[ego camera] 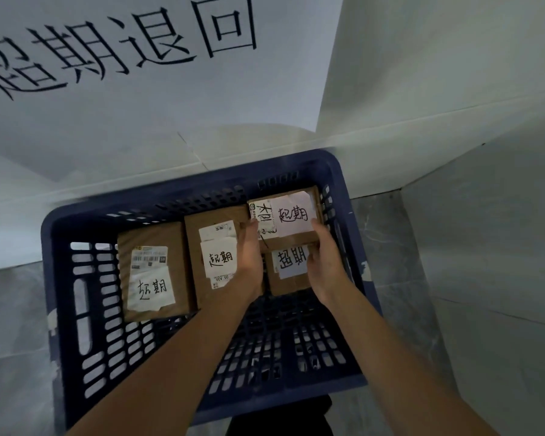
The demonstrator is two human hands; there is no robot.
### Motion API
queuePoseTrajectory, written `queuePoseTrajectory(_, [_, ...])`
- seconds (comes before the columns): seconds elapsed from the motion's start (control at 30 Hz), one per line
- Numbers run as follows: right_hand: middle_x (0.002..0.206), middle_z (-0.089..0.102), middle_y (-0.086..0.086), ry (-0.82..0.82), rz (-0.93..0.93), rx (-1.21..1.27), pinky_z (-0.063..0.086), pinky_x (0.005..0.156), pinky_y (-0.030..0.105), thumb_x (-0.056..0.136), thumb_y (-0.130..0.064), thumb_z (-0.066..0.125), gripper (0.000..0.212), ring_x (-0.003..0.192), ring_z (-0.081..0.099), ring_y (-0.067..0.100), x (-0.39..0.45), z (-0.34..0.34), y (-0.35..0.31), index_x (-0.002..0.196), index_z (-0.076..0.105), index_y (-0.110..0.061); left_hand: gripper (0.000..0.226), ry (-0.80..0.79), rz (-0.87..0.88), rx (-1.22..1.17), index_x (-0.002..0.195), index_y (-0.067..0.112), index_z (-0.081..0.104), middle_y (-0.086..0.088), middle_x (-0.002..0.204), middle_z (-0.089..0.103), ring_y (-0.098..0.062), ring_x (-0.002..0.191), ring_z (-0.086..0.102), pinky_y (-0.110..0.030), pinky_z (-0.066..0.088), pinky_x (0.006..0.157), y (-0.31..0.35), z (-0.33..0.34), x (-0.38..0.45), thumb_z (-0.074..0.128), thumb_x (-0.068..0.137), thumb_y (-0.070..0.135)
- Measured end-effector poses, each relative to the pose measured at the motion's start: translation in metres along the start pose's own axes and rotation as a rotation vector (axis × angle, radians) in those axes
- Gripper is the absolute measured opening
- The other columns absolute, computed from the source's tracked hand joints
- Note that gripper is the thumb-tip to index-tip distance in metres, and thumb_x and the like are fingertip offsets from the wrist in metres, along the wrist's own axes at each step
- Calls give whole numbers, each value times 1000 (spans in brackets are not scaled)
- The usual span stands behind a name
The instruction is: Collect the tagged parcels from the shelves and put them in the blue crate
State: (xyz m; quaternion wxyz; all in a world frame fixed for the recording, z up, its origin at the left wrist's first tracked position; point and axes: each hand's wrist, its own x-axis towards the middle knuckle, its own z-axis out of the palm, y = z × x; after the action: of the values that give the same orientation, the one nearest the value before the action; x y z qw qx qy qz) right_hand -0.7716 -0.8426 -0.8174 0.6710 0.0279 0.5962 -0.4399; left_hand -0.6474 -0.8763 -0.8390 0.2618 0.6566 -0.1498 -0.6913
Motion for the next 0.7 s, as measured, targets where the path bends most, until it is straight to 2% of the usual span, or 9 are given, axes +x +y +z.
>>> queuePoseTrajectory(0.07, [114, 70, 9, -16, 28, -11, 55, 76, 34, 97, -41, 50, 34, 93, 66, 21, 4, 0, -2, 119, 66, -22, 72, 2, -35, 9, 124, 44, 59, 3, 131, 61, -25, 119, 57, -49, 43, 101, -21, -12, 31, 62, 61, 79])
queuePoseTrajectory(0.13, [106, 71, 8, -12, 46, -31, 53, 75, 34, 97, -41, 50, 25, 87, 65, 20, 7, 1, -3, 107, 68, -26, 82, 6, -37, 1, 127, 44, 57, 3, 133, 60, -25, 121, 56, -49, 42, 102, -26, -16, 41, 63, 55, 82])
queuePoseTrajectory(0.23, [100, 71, 6, 40, 77, -98, 54, 76, 35, 96, -45, 51, 25, 84, 66, 21, 8, 0, -1, 103, 67, -28, 68, 18, 17, 88, 137, 34, 48, 9, 132, 55, -16, 120, 51, -36, 36, 106, 18, 4, -21, 53, 79, 69])
queuePoseTrajectory(0.3, [107, 71, 11, 80, 92, -185, 55, 88, 43, 91, -57, 52, 44, 94, 67, 25, 3, 3, -1, 118, 64, -24, 55, 64, 88, 131, 147, 29, 30, 11, 136, 44, -12, 123, 42, -25, 29, 99, 31, 9, -45, 42, 97, 49])
queuePoseTrajectory(0.4, [130, 61, 12, 108, 99, -409, 47, 103, 50, 66, -81, 51, 101, 117, 59, 27, -27, 14, -6, 146, 40, -20, 65, 128, 188, 304, 154, 27, 11, 4, 156, 27, -18, 141, 30, -28, 27, 107, 44, 3, -81, 41, 99, 45])
queuePoseTrajectory(0.43, [139, 55, 9, 78, 76, -493, 43, 108, 49, 71, -80, 48, 99, 124, 54, 27, -46, 21, -13, 149, 34, -21, 66, 133, 229, 372, 154, 23, 13, 2, 157, 25, -19, 143, 27, -29, 25, 111, 50, 0, -97, 42, 99, 44])
queuePoseTrajectory(0.5, [149, 44, 4, -6, -32, -678, 36, 114, 47, 92, -65, 38, 75, 134, 44, 25, -90, 35, -32, 152, 30, -22, 59, 115, 287, 539, 151, 15, 23, -2, 155, 29, -20, 142, 28, -27, 24, 109, 66, -4, -137, 43, 100, 37])
queuePoseTrajectory(0.6, [156, 33, 9, -56, -245, -1054, 25, 118, 48, 88, -70, 30, 85, 144, 31, 29, -165, 62, -66, 153, 28, -15, 46, 46, 393, 832, 141, 12, 39, -5, 143, 42, -23, 135, 38, -25, 29, 96, 105, -14, -214, 43, 99, 28])
queuePoseTrajectory(0.7, [162, 16, 12, -119, -519, -1591, 10, 122, 45, 103, -46, 30, 65, 151, 8, 30, -237, 81, -89, 154, 21, -7, 55, 54, 478, 1236, 144, 9, 35, -7, 150, 37, -24, 138, 34, -35, 28, 111, 135, -35, -287, 39, 98, 38])
